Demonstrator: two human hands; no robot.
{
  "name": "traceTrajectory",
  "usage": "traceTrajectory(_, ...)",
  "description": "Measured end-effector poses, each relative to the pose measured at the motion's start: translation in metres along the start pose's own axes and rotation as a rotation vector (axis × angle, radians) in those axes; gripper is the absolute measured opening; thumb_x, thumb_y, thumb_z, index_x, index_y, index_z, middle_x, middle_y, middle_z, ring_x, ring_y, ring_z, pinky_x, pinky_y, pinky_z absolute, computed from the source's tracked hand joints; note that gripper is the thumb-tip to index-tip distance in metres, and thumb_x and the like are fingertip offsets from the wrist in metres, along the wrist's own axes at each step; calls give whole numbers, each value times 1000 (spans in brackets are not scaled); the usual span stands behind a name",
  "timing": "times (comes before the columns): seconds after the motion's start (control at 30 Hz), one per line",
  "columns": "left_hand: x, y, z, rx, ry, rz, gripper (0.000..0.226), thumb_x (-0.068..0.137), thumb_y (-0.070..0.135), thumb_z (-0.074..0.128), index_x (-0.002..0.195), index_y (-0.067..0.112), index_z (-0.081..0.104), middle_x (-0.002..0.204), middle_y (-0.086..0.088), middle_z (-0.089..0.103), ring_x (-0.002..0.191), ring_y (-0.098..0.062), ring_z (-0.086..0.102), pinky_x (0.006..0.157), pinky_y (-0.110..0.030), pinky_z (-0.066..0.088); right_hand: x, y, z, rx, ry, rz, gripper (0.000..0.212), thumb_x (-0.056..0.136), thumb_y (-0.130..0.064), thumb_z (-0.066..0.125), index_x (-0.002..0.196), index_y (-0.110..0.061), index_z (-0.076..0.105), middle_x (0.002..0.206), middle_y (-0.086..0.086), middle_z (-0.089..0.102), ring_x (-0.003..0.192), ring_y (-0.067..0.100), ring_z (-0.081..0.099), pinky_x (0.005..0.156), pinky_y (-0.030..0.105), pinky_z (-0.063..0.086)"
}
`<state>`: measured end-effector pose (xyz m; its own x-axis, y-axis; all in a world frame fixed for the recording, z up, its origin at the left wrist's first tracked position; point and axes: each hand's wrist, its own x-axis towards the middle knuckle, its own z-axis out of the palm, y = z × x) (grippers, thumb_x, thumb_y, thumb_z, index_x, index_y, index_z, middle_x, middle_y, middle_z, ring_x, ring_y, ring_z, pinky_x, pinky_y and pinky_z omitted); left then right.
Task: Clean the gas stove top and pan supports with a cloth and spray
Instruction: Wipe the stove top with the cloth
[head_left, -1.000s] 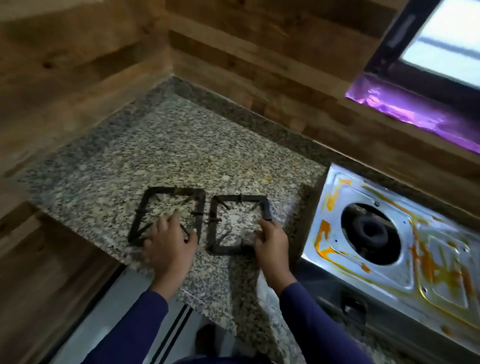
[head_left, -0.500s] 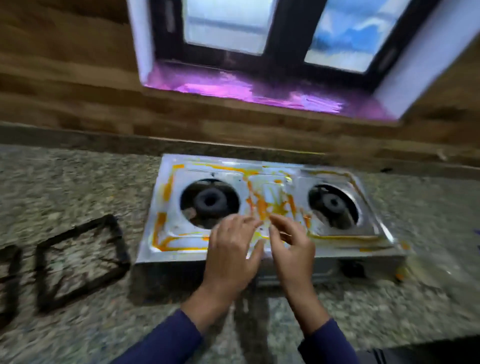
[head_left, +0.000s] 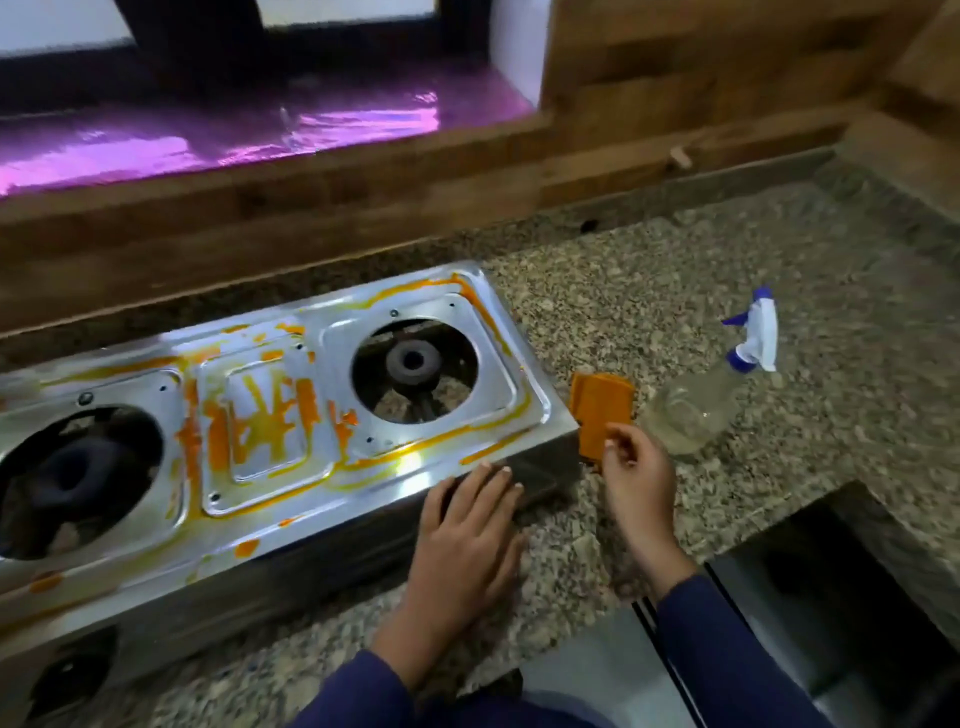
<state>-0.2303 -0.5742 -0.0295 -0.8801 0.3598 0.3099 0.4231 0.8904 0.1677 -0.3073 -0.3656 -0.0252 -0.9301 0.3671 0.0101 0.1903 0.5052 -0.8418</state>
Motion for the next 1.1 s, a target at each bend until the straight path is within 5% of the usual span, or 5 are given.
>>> traceTrajectory(0.27,-10,-9,9,197,-85,68,40,92,39,54,128,23,63,155,1,37,146,-21,28,113,-48,25,74,27,43,-627,-275,-26,59,84,-37,71,128,-5,47,128,14,46,114,35,48,86,45,47)
traceTrajectory(0.5,-14,-11,12,242,-124,68,39,94,39,52,128,25,61,158,1,31,148,-24,23,115,-49,22,81,41,52,-762,-225,-283,27,84,1,59,110,-4,51,110,19,56,97,35,54,71,40,44)
traceTrajectory(0.7,-13,-13,4,224,-176,75,49,91,39,53,138,27,51,160,1,26,150,-23,16,117,-48,17,88,5,-2,144,-312,283,42,89,-17,65,129,-18,55,105,3,67,86,20,66,76,37,58)
traceTrajectory(0.87,-15,-19,-17,72,-127,63,58,93,34,54,147,21,40,159,0,27,149,-19,18,119,-42,20,49,-58,-27,454,-109,93,35,86,-11,63,117,-28,59,93,-4,66,73,9,61,59,20,53)
traceTrajectory(1.1,-50,-52,-35,16,-113,-18,56,97,38,52,148,16,40,158,-1,31,149,-19,20,119,-40,21,22,-75,46,-660,-301,-563,67,94,-61,25,147,-22,38,158,12,25,145,30,21,116,52,16)
